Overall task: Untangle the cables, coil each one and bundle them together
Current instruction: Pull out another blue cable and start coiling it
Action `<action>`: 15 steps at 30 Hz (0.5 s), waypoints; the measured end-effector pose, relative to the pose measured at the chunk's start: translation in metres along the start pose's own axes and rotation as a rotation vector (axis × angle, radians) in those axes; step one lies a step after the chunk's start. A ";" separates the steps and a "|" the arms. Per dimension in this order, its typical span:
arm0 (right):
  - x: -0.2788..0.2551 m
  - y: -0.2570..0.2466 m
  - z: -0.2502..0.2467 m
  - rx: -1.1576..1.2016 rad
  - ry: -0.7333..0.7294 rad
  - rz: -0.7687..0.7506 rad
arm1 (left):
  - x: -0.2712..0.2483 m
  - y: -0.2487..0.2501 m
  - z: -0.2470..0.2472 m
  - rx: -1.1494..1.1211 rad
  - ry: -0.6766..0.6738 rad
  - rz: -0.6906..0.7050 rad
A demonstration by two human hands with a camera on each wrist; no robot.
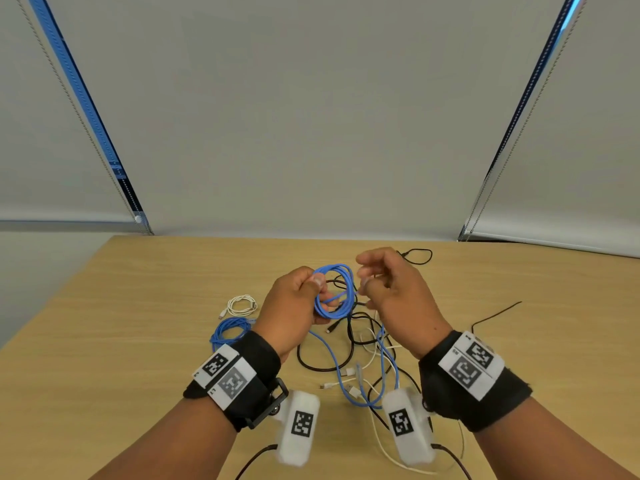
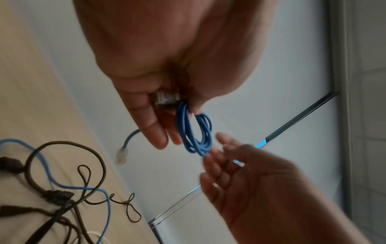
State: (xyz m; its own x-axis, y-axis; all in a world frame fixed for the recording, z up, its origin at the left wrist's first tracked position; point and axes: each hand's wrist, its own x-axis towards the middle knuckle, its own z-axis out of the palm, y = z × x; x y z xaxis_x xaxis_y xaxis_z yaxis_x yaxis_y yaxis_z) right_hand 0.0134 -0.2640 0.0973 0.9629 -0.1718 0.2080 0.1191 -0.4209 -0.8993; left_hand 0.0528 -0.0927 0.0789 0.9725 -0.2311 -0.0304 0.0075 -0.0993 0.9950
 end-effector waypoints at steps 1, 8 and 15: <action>-0.001 -0.003 0.001 -0.122 0.030 -0.091 | 0.000 -0.001 0.001 -0.007 0.045 0.005; -0.008 -0.009 0.012 -0.537 -0.185 -0.156 | -0.005 -0.004 0.008 0.072 0.266 0.206; -0.007 -0.010 0.018 -0.129 -0.148 0.015 | -0.016 -0.005 0.013 0.049 0.250 0.289</action>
State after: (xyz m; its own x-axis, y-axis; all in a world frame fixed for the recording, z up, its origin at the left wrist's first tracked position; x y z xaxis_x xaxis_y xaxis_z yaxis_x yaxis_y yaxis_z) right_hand 0.0097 -0.2423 0.0976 0.9906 -0.0506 0.1274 0.0812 -0.5319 -0.8429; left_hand 0.0345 -0.1014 0.0727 0.9596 -0.0139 0.2812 -0.2809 -0.1121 0.9532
